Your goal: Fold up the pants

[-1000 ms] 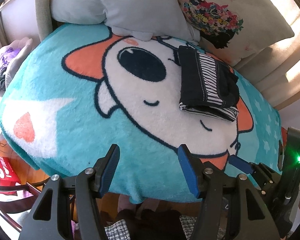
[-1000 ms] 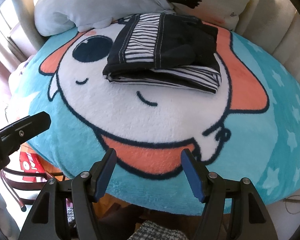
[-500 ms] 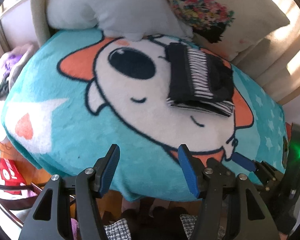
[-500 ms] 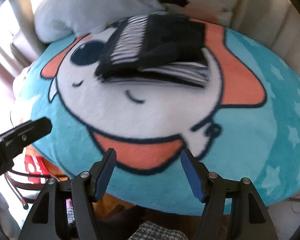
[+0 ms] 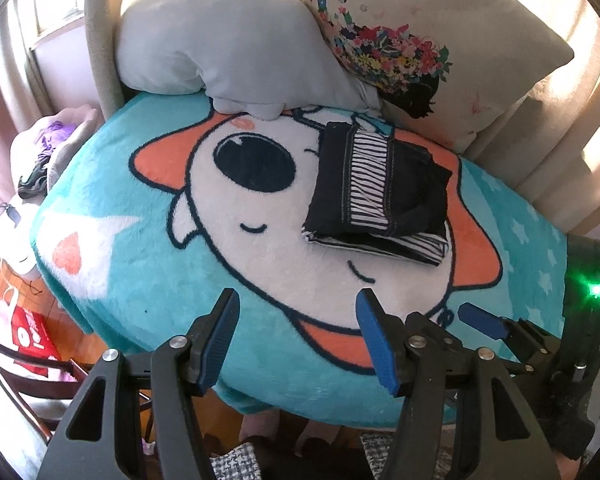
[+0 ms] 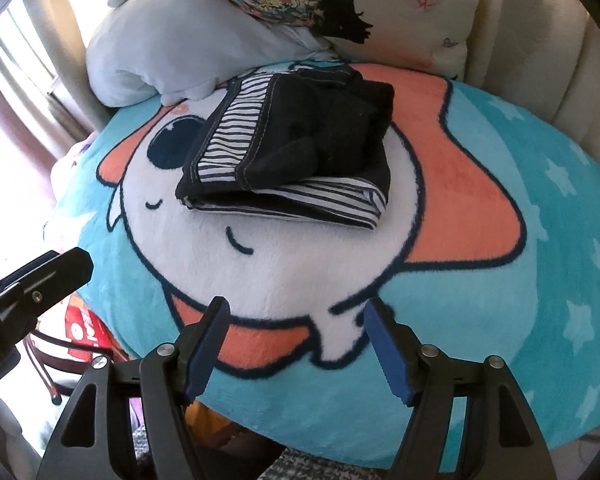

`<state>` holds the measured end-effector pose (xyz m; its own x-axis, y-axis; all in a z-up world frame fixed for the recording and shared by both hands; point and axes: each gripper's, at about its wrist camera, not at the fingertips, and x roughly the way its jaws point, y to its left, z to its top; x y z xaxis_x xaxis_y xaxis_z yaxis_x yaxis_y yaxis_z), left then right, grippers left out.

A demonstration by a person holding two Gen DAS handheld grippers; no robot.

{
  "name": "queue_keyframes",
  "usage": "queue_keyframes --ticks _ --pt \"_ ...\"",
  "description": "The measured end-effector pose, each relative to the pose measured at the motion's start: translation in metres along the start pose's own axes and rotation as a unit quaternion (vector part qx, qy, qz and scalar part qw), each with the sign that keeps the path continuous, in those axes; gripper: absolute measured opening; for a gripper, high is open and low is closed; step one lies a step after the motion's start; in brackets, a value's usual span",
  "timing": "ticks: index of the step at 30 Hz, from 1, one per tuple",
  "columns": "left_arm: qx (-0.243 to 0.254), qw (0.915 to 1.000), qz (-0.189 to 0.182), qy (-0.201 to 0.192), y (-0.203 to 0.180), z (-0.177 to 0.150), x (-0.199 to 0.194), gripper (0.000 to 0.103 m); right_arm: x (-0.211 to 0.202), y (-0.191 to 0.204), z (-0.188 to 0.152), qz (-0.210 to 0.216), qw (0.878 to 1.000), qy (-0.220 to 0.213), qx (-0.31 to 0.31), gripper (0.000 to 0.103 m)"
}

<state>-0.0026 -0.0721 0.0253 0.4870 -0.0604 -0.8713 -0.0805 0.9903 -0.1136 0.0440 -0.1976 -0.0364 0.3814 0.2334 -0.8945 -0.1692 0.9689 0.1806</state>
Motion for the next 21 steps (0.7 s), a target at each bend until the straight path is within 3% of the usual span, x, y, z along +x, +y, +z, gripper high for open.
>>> queue_keyframes --ticks 21 --pt "-0.023 0.9993 0.021 -0.023 -0.048 -0.004 -0.003 0.06 -0.008 -0.048 0.008 0.019 0.999 -0.006 -0.026 0.074"
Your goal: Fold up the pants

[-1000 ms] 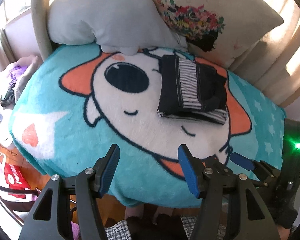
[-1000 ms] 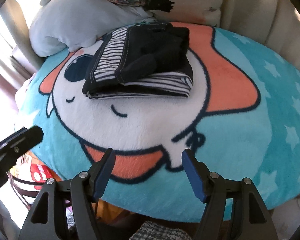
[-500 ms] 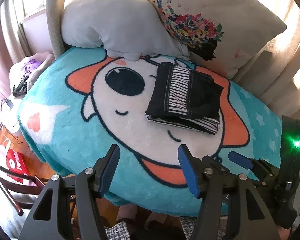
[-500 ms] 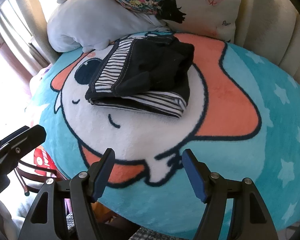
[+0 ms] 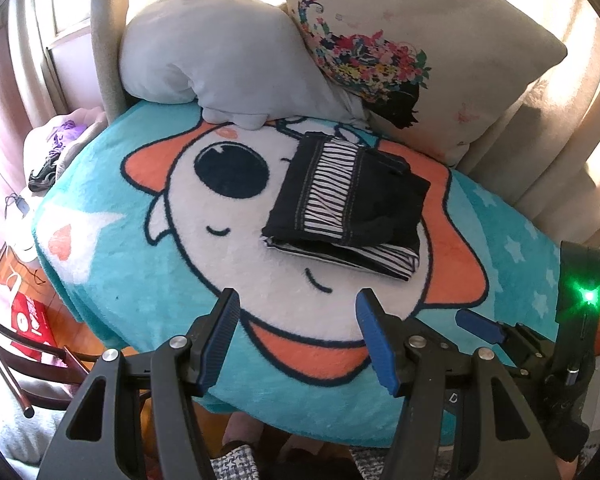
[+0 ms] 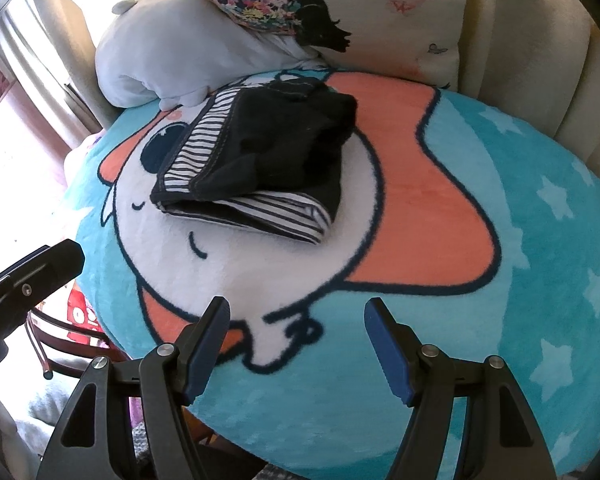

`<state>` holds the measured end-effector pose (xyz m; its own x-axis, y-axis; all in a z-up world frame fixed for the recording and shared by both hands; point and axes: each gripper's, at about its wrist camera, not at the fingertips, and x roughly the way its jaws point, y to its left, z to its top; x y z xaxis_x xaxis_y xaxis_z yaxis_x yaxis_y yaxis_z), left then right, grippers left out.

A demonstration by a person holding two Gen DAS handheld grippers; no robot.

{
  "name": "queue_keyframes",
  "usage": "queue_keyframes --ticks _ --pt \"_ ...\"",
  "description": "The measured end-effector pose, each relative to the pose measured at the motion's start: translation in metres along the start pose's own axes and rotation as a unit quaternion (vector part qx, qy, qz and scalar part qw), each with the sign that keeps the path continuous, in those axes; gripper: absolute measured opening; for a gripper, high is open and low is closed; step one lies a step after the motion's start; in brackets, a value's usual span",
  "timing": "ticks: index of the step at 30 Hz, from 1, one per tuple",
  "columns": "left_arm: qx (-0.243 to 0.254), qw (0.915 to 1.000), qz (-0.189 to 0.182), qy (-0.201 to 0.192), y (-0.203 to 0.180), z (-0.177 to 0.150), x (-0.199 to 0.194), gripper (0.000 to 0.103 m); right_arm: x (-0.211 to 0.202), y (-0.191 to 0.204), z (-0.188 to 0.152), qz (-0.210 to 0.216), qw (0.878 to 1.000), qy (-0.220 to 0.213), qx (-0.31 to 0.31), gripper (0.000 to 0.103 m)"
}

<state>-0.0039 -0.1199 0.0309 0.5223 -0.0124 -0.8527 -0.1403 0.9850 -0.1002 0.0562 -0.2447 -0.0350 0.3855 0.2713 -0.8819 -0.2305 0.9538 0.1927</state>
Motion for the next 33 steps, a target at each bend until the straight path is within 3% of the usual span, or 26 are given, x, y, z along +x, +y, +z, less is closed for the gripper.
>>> queue_keyframes --ticks 9,28,33 --pt "0.008 1.0 -0.002 0.003 -0.018 0.002 0.008 0.06 0.001 -0.015 0.0 -0.004 1.0 0.0 0.007 0.074" --pt "0.001 0.9999 -0.008 0.013 -0.018 0.0 0.017 0.06 0.004 -0.02 -0.001 -0.011 1.0 0.004 0.003 0.074" --pt "0.0 0.9998 0.0 -0.019 -0.019 0.001 0.004 0.06 0.0 -0.019 -0.001 -0.011 1.0 -0.005 0.0 0.074"
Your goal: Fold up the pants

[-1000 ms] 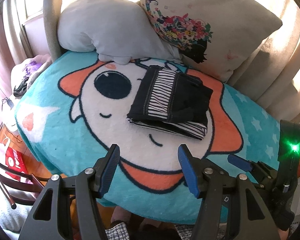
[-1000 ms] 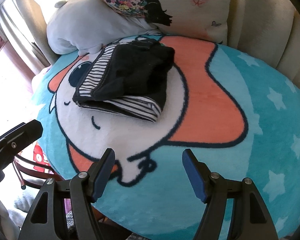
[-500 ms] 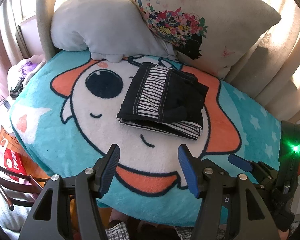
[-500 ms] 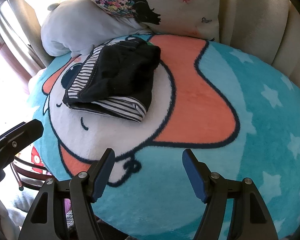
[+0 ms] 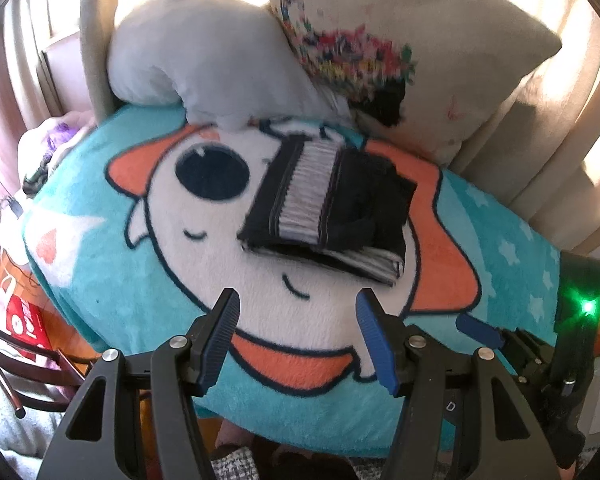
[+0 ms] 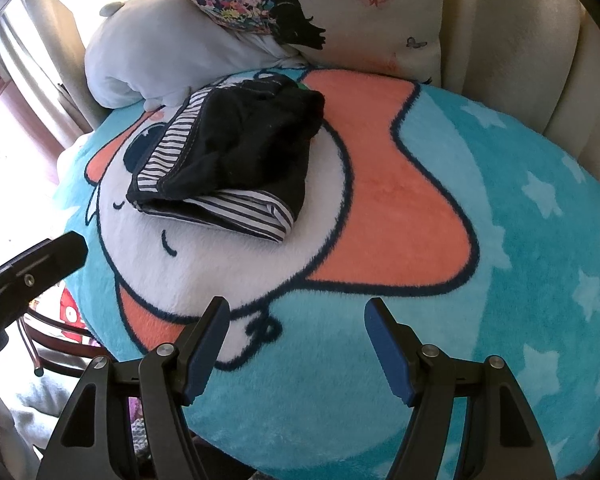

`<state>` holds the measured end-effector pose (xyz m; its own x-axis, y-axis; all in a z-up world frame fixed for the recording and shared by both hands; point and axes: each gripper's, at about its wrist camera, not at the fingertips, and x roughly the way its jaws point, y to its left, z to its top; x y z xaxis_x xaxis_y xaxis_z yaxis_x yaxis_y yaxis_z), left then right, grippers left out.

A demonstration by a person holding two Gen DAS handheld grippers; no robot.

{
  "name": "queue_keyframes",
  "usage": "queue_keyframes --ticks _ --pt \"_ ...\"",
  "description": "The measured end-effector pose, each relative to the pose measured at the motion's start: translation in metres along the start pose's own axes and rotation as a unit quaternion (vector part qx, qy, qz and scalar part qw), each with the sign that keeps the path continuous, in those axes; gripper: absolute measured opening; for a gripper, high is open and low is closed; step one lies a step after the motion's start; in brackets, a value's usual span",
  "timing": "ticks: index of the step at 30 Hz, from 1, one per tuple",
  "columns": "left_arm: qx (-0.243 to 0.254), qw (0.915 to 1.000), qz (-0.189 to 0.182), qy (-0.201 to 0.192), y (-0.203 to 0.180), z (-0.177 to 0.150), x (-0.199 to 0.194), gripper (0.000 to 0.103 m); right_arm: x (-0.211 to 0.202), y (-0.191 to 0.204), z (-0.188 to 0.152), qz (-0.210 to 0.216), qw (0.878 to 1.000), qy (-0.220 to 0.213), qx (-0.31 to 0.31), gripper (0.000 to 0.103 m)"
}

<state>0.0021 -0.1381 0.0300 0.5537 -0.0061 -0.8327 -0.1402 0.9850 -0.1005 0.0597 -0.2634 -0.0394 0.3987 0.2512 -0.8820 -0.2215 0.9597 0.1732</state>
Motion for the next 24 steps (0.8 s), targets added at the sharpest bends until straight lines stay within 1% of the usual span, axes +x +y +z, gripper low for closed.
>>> queue_keyframes --ticks 1,2,3,4,5,7,9,11,12,13,14,15,17,18,19,21,22,24 --pt "0.003 0.9995 0.013 -0.03 -0.001 0.001 -0.011 0.06 -0.002 0.0 0.001 0.001 1.0 -0.006 -0.001 0.074" --pt "0.008 0.997 0.029 -0.071 -0.003 0.003 -0.026 0.06 -0.006 0.0 0.002 0.001 1.0 -0.014 -0.003 0.074" --pt "0.011 0.9944 0.037 -0.098 -0.003 0.004 -0.037 0.06 -0.01 0.001 0.003 0.0 1.0 -0.025 -0.006 0.074" --pt "0.013 0.9892 0.048 -0.138 -0.003 0.006 -0.055 0.068 -0.015 0.001 0.005 -0.002 0.999 -0.039 -0.01 0.074" --pt "0.013 0.984 0.057 -0.169 -0.003 0.008 -0.07 0.086 -0.021 0.003 0.006 -0.004 0.998 -0.054 -0.016 0.074" --pt "0.013 0.9706 0.073 -0.229 -0.002 0.011 -0.102 0.102 -0.032 0.004 0.01 -0.008 0.996 -0.079 -0.028 0.074" --pt "0.014 0.9595 0.093 -0.265 -0.002 0.014 -0.126 0.103 -0.039 0.006 0.011 -0.009 0.995 -0.097 -0.036 0.075" --pt "0.016 0.9533 0.124 -0.275 -0.004 0.018 -0.14 0.103 -0.042 0.005 0.011 -0.006 0.994 -0.106 -0.038 0.076" --pt "0.02 0.9527 0.134 -0.272 -0.006 0.021 -0.141 0.103 -0.041 0.004 0.01 -0.002 0.994 -0.106 -0.036 0.077" --pt "0.028 0.9557 0.135 -0.26 -0.009 0.025 -0.139 0.103 -0.04 0.003 0.011 0.001 0.994 -0.103 -0.036 0.077" --pt "0.035 0.9592 0.128 -0.25 -0.01 0.026 -0.136 0.103 -0.038 0.002 0.01 0.004 0.994 -0.099 -0.034 0.077" --pt "0.043 0.9658 0.112 -0.23 -0.01 0.028 -0.129 0.103 -0.037 0.0 0.009 0.007 0.995 -0.096 -0.031 0.077" --pt "0.043 0.9806 0.083 -0.172 -0.01 0.029 -0.104 0.103 -0.033 -0.004 0.008 0.012 0.996 -0.089 -0.024 0.077" --pt "0.044 0.9865 0.074 -0.139 -0.012 0.028 -0.09 0.103 -0.031 -0.008 0.007 0.013 0.996 -0.085 -0.019 0.077" --pt "0.047 0.9902 0.071 -0.11 -0.014 0.026 -0.076 0.103 -0.029 -0.01 0.006 0.013 0.996 -0.083 -0.016 0.077" --pt "0.05 0.9931 0.081 -0.068 -0.018 0.018 -0.053 0.103 -0.026 -0.019 0.003 0.013 0.997 -0.077 -0.005 0.077" --pt "0.051 0.9944 0.08 -0.044 -0.021 0.015 -0.041 0.103 -0.025 -0.022 0.002 0.012 0.997 -0.075 -0.001 0.077" --pt "0.05 0.9957 0.074 -0.024 -0.026 0.009 -0.034 0.103 -0.021 -0.029 -0.001 0.011 0.998 -0.068 0.009 0.077"
